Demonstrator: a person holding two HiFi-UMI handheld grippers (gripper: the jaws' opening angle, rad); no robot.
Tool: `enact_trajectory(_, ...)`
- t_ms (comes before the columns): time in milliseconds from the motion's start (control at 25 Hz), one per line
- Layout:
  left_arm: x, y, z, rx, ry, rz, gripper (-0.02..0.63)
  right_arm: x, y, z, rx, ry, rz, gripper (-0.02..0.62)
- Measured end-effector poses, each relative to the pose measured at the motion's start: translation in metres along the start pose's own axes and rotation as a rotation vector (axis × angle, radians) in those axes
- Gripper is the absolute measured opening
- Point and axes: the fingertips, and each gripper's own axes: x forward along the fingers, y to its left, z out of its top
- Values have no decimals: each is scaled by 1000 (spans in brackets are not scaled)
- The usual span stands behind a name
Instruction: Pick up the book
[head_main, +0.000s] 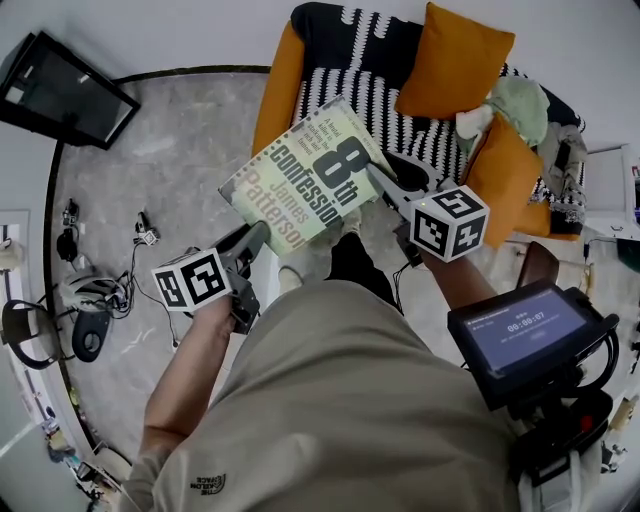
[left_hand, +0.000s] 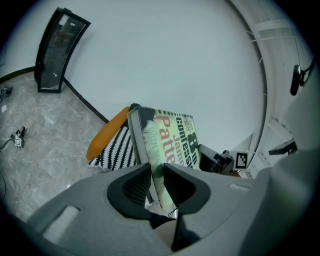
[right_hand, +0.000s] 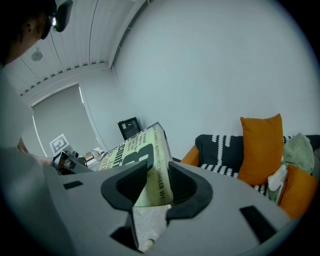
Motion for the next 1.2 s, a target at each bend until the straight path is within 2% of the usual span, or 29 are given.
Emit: enact_trajectory(1200,1,1,-1,-22,21,5,83,0,-1,-1,9,9,2,135)
